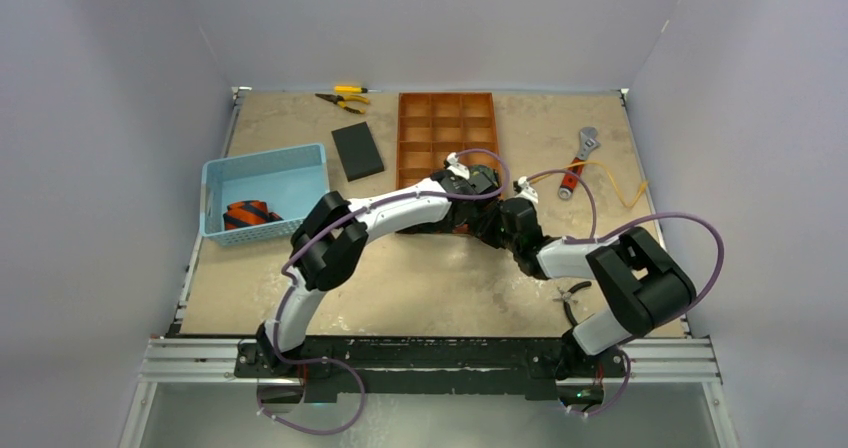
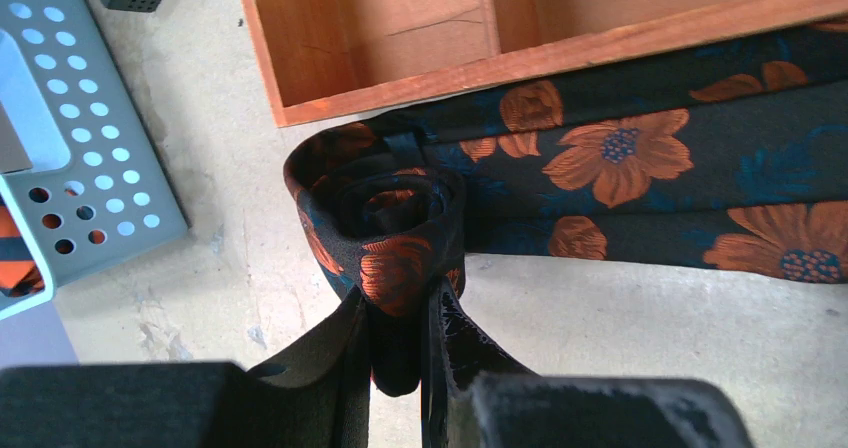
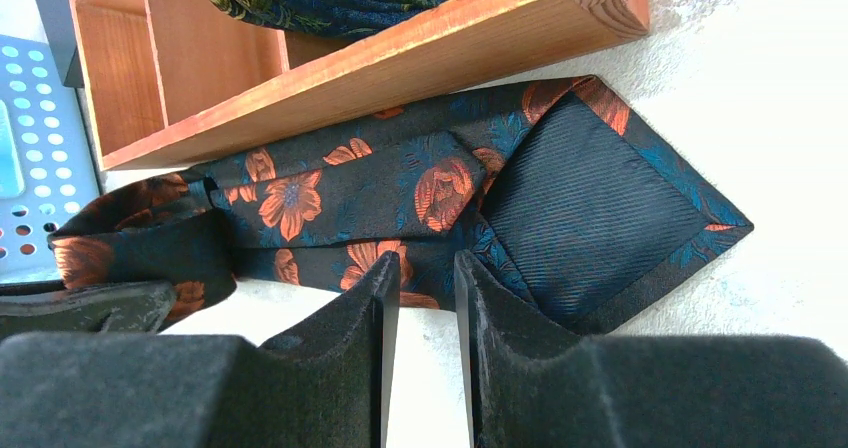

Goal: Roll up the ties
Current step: Roll the tie at the center of the board.

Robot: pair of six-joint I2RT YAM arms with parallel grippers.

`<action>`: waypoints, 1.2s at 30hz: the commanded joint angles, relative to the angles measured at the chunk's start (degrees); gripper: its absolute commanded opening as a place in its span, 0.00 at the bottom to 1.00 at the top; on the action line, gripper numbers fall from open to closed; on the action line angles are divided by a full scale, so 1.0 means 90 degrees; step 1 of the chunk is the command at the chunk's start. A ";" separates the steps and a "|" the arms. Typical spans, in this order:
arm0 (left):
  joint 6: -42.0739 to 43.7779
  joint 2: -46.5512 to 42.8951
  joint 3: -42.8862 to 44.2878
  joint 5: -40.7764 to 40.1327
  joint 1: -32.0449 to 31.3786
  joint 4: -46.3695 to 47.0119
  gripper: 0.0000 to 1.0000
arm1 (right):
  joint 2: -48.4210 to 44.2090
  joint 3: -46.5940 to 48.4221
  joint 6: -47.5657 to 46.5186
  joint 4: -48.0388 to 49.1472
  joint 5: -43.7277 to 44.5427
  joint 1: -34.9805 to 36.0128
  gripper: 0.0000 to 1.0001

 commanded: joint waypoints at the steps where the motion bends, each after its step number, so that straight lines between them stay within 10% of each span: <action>1: 0.0094 0.0062 0.0260 0.0355 -0.0069 0.0410 0.00 | 0.0178 -0.0227 -0.0081 -0.0441 0.0041 -0.0021 0.31; 24: 0.0484 -0.0126 0.0098 0.0962 -0.0065 0.1329 0.55 | -0.1541 -0.0378 -0.0740 -0.1185 -0.0691 -0.0022 0.49; 36: 0.0561 -0.1668 -0.0795 0.1363 0.0057 0.2025 0.67 | -0.1858 -0.0049 -0.1182 -0.1033 -0.1176 -0.0021 0.57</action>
